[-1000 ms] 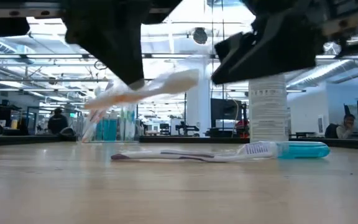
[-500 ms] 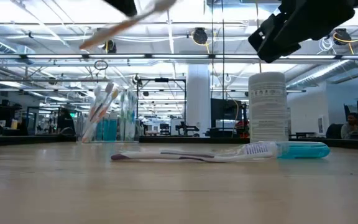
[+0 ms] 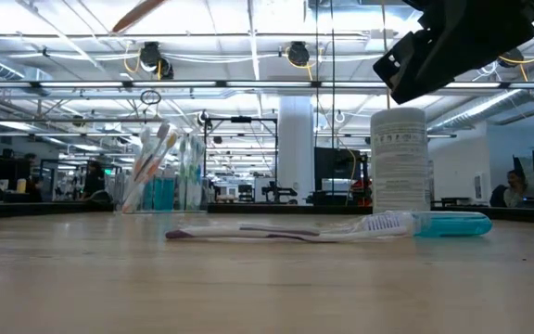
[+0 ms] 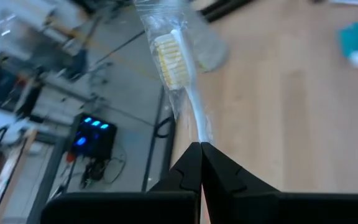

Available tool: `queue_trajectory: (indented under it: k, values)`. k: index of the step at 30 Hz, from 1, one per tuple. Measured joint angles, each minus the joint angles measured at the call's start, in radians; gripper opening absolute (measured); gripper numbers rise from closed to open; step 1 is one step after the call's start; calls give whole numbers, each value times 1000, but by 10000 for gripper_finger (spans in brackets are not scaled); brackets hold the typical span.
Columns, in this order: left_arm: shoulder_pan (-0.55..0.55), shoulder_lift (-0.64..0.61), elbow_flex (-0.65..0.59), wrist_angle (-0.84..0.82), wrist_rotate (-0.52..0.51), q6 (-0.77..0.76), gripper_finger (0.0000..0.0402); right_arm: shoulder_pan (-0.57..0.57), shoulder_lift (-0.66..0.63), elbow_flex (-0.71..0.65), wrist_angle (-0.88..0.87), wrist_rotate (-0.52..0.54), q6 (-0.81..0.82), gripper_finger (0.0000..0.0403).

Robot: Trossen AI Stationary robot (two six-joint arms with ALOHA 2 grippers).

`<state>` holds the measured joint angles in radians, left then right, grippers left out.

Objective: Pick & Place toothbrushing station
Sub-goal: Put the orange toothbrush into the transparent organizer

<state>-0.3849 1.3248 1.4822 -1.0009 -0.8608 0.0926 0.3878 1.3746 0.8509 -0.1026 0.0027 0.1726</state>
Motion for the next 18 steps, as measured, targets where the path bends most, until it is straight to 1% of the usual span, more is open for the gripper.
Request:
queue_trajectory:
  k: [3,10,13,18]
  values:
    - [13,-19,0,-22,-63,-44,2,0,0,0,0,0,0,114]
    - [46,-20,-15,-89,-106,-131,2,0,0,0,0,0,-1,114]
    - [65,-20,-72,-60,-128,-180,3,0,0,0,0,0,-1,114]
    - [107,-19,-219,45,-139,-199,5,0,0,0,1,0,-1,114]
